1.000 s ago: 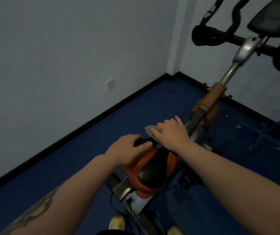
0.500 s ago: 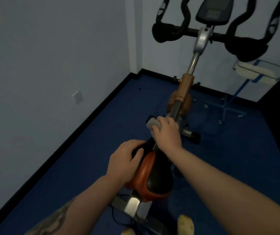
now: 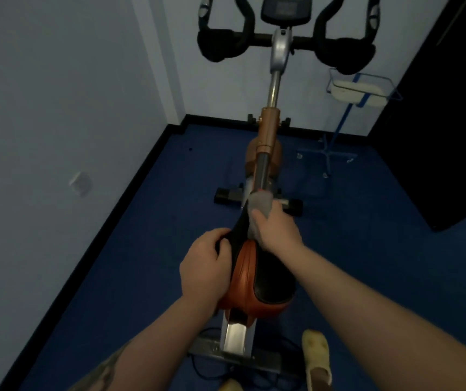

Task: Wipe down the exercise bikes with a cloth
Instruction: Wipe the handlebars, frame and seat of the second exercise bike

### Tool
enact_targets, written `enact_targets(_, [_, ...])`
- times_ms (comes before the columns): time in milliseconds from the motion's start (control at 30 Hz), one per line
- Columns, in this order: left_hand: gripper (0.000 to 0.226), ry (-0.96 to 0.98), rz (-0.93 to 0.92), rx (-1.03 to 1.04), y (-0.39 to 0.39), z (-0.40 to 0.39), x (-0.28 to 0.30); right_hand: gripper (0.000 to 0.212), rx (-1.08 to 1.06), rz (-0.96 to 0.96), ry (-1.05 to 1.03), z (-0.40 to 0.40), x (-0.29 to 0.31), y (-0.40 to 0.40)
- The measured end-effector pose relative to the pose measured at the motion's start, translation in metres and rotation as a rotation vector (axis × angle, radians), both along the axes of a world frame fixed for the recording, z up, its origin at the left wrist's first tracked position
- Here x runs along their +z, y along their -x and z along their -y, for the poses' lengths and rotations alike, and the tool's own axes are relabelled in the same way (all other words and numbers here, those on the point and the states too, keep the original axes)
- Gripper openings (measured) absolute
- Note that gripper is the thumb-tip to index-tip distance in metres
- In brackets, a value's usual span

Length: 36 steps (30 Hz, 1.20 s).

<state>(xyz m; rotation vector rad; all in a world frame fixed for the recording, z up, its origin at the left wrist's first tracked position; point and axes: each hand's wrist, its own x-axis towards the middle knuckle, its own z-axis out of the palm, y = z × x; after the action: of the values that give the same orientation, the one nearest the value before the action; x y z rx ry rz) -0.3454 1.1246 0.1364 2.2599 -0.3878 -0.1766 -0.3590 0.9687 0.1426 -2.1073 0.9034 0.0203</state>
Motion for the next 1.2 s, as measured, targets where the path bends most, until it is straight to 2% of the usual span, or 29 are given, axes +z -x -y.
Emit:
enact_targets(133, [0.027,0.025,0.0,-0.005,-0.001,0.001,-0.001,0.049,0.194,-0.136,0.166,-0.012,0.004,0.065])
enact_targets(233, [0.026,0.031,0.008,0.003,0.001,0.0,0.0,0.061,0.278,-0.279,0.191,-0.005,0.012,0.048])
enact_targets(333, [0.027,0.043,-0.003,0.018,0.002,0.0,0.003,0.068,0.222,-0.331,0.198,-0.004,0.015,0.017])
enact_targets(500, [0.028,0.029,-0.02,0.041,0.002,0.002,0.002,0.054,0.177,-0.196,0.153,-0.019,0.012,0.053])
enact_targets(633, [0.029,-0.011,0.017,0.05,0.004,0.005,0.003,0.063,0.133,-0.143,0.276,-0.049,0.008,0.105])
enact_targets(833, [0.028,0.008,0.006,0.065,0.005,0.004,0.002,0.056,-0.07,-0.121,0.246,-0.047,0.014,0.063])
enact_targets(900, [0.027,0.031,-0.011,0.08,0.005,0.003,0.003,0.053,-0.134,-0.006,0.294,-0.063,0.007,0.074])
enact_targets(967, [0.027,0.051,-0.014,0.088,0.004,0.002,0.003,0.061,-0.181,0.135,0.347,-0.095,-0.004,0.097])
enact_targets(1033, [0.026,0.051,-0.012,0.08,0.003,0.002,0.002,0.069,-0.207,0.192,0.354,-0.113,-0.012,0.107])
enact_targets(1133, [0.026,0.047,-0.007,0.058,0.001,0.002,0.001,0.06,-0.281,0.171,0.227,-0.085,-0.014,0.089])
enact_targets(1200, [0.027,0.042,-0.002,0.067,0.0,0.003,0.001,0.05,-0.316,0.124,0.037,-0.053,-0.007,0.076])
